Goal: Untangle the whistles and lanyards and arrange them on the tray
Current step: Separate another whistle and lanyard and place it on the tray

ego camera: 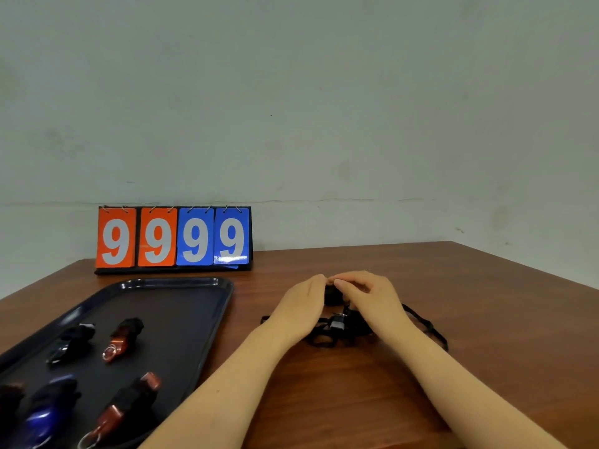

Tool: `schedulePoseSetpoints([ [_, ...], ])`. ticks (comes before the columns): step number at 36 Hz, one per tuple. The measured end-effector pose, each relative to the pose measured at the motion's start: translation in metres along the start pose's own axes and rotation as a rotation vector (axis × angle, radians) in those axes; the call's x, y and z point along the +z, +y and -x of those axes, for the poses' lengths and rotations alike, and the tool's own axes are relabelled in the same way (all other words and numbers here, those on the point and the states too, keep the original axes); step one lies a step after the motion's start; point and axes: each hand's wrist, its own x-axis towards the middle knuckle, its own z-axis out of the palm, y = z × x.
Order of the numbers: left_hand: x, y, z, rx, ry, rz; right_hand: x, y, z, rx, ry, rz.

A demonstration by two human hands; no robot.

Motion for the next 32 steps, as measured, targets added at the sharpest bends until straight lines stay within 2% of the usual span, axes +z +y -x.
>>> schedulePoseSetpoints([
  [5, 0.0002, 0.0034, 0.0004, -0.009, 0.039, 0.003, -0.0012, -0.0012, -0.0022, 0.236, -0.006, -0.207],
  [8, -0.001, 0.0029, 0.0002, 0.016, 0.042, -0.034, -0.002, -0.0015, -0.0022, 0.316, -0.032, -0.322],
  [12, 0.001, 0.0028, 0.0029, 0.01, -0.002, -0.001, -0.0023, -0.0036, -0.0026, 0.322, -0.06, -0.231],
  [17, 0.0045, 0.0034, 0.0011, -0.003, -0.007, 0.152, -0.0036, -0.0034, -0.0045, 0.412, -0.094, -0.466],
  [23, 0.006, 0.0006, 0.0013, -0.043, -0.039, 0.295, -0.0028, -0.0064, -0.0037, 0.477, -0.127, -0.574],
  [32, 0.0067, 0.0083, 0.0061, -0.146, -0.023, 0.518, 0.0002, -0.0035, -0.0043, 0.387, -0.072, -0.599],
])
